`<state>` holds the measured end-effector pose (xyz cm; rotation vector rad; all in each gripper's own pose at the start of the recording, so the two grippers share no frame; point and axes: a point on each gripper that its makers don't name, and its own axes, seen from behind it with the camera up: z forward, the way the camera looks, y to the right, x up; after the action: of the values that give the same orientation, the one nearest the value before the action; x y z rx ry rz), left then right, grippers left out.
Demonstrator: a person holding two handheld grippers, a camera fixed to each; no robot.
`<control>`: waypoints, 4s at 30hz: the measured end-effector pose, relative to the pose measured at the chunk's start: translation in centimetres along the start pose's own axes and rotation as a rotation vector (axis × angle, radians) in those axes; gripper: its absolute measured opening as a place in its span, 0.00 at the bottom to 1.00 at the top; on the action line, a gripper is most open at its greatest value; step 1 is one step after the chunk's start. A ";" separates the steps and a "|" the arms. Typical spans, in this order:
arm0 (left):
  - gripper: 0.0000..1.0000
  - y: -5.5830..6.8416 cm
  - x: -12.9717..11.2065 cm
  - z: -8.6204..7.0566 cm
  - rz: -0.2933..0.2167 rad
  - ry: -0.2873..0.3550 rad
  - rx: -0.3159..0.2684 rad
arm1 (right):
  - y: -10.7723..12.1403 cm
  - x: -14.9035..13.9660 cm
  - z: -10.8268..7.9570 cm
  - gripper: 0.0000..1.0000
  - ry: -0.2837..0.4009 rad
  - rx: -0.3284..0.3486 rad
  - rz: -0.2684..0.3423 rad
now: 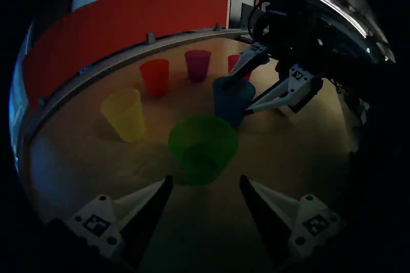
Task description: Pour water
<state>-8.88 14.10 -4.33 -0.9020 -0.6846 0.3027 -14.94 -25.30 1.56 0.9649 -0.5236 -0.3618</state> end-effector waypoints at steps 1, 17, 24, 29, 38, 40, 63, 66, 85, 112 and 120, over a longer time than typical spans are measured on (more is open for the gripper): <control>0.97 0.1 0.1 -0.1 -0.003 0.003 -0.001 | 0.0 0.0 -0.1 0.96 -0.001 -0.002 0.003; 0.97 0.0 0.0 -2.5 -0.037 0.040 0.054 | -0.7 -1.7 -3.5 0.99 -0.005 -0.043 0.015; 0.97 0.0 0.4 -3.9 -0.046 0.080 0.099 | -1.0 -2.7 -5.8 1.00 0.003 -0.078 0.029; 0.97 -0.1 0.8 -4.9 -0.071 0.123 0.131 | -1.2 -3.6 -7.7 1.00 0.020 -0.115 0.039; 0.97 -0.4 0.9 -6.4 -0.088 0.171 0.193 | -1.0 -5.4 -10.7 0.99 0.032 -0.181 0.081; 0.97 -0.8 1.2 -6.7 -0.095 0.192 0.216 | -0.8 -5.4 -11.2 1.00 0.042 -0.199 0.093; 0.97 -7.0 3.6 -12.2 -0.200 0.461 0.584 | 7.7 -3.8 -19.3 1.00 0.250 -0.670 0.247; 0.97 -7.4 3.8 -12.5 -0.220 0.490 0.611 | 8.0 -3.5 -19.6 0.99 0.270 -0.714 0.255; 0.97 -9.6 3.6 -13.9 -0.331 0.608 0.738 | 10.7 -3.3 -23.8 0.99 0.459 -0.978 0.410; 0.97 -10.1 4.3 -14.8 -0.284 0.726 0.863 | 12.0 -2.0 -25.9 0.99 0.491 -1.049 0.378; 0.97 -10.7 3.3 -13.7 -0.291 0.719 0.870 | 11.8 -1.5 -25.3 0.99 0.463 -1.051 0.366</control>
<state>2.25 0.93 -0.24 -0.0344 0.0264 -0.0134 -1.03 -1.20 -0.49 -0.0875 -0.0307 -0.0396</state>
